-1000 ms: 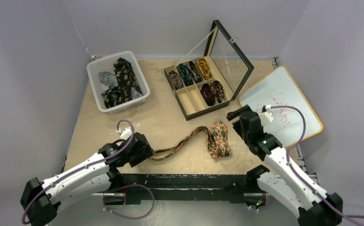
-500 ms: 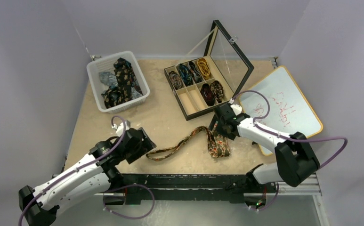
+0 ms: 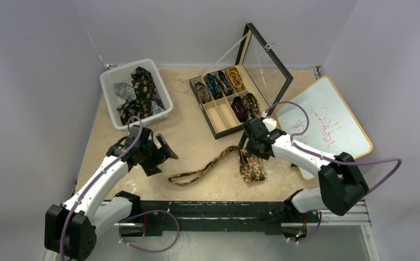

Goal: Roll the ties
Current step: Flatten out the tie at the center of the board.

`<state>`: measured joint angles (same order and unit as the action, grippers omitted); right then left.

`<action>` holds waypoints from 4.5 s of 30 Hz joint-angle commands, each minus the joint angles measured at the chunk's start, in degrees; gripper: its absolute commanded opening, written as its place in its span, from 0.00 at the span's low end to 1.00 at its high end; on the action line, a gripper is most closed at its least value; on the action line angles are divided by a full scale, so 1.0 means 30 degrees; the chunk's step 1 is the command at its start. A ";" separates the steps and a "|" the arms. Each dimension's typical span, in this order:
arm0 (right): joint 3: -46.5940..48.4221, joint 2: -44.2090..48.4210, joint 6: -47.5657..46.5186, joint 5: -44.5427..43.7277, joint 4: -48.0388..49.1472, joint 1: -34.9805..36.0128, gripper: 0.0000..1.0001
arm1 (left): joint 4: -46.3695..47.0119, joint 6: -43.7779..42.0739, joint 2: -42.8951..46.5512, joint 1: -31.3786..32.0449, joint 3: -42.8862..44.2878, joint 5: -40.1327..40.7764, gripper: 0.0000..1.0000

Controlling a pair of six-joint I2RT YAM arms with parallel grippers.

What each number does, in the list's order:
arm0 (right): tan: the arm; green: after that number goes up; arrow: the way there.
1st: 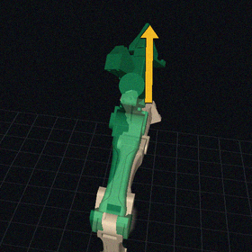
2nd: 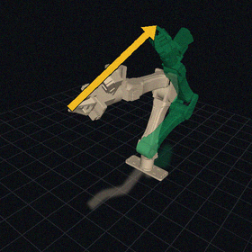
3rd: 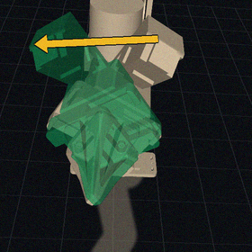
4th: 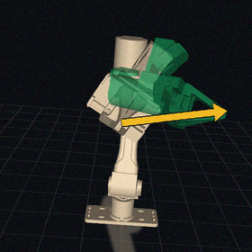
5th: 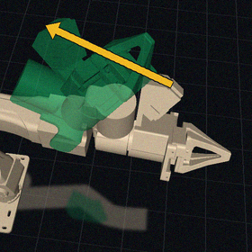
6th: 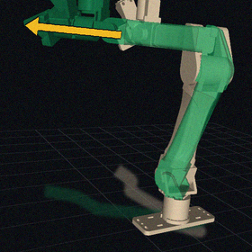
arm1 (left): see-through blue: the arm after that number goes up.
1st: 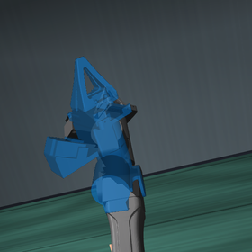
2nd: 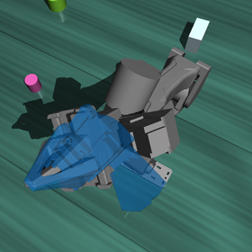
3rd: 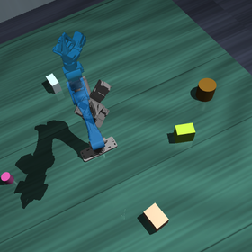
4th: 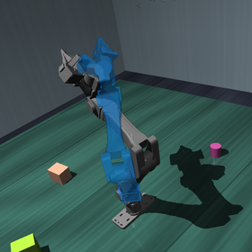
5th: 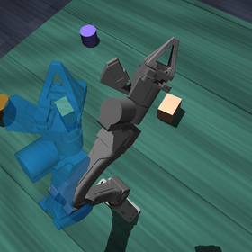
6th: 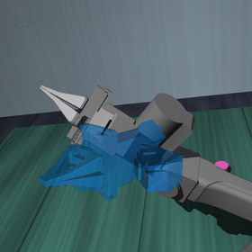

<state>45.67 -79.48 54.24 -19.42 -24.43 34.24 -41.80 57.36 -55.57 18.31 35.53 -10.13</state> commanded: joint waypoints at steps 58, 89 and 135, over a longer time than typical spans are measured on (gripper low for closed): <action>0.1679 -0.2968 -0.1330 -0.3358 0.1345 -0.0372 0.14 | 0.4839 0.2560 -0.4480 -0.2020 -0.1282 -0.1502 0.00; -0.5421 0.9901 0.5273 -0.3637 0.3517 -0.5217 0.54 | 0.1500 0.1177 0.8293 -0.2264 -0.4116 0.5417 0.03; -1.0000 1.1106 -0.0158 0.1077 1.6822 -0.6327 0.11 | -0.0415 0.0242 0.2821 -0.2410 0.1781 0.2324 0.90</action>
<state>25.08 -49.01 50.13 -18.24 8.05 16.95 -47.59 57.71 -47.42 11.53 43.72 3.05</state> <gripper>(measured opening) 0.070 0.900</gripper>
